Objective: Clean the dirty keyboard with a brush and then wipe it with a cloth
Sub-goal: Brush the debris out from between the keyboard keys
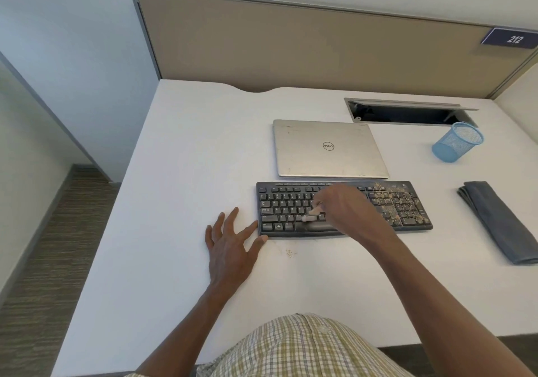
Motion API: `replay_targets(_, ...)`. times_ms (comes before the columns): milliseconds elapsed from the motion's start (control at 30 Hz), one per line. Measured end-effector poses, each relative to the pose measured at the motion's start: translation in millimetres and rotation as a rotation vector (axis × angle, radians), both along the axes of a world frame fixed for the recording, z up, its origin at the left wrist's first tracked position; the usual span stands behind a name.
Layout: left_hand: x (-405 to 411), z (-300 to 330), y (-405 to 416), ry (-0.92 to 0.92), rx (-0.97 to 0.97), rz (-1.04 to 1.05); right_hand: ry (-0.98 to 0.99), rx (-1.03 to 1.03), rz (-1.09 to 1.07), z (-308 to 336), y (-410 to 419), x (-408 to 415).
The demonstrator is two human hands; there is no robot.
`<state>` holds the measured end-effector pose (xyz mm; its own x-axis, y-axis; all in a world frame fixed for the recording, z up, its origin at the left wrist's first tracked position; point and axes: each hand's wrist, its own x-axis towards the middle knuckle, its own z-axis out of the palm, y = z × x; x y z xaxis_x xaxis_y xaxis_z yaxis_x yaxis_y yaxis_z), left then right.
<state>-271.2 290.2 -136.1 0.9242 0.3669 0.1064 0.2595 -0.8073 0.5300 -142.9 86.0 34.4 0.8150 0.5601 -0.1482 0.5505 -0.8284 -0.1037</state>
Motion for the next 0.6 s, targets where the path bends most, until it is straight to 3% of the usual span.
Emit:
replay_targets(100,-0.8,-0.8,0.6,-0.003,0.004,0.0,0.054,0.102,0.025,-2.5,8.5,-2.5)
replay_targets(333,-0.9,2.0,0.3,0.021,-0.002,0.0,-0.005,-0.061,-0.105,-0.9,-3.5,-5.4)
replay_targets(500,-1.3,2.4,0.1,0.027,-0.002,-0.002,0.083,0.095,-0.051,-4.2,2.4,-9.9)
replay_targets(600,-1.0,2.0,0.1,0.017,-0.012,-0.001,0.102,0.118,-0.153,-8.3,-6.4,-8.4)
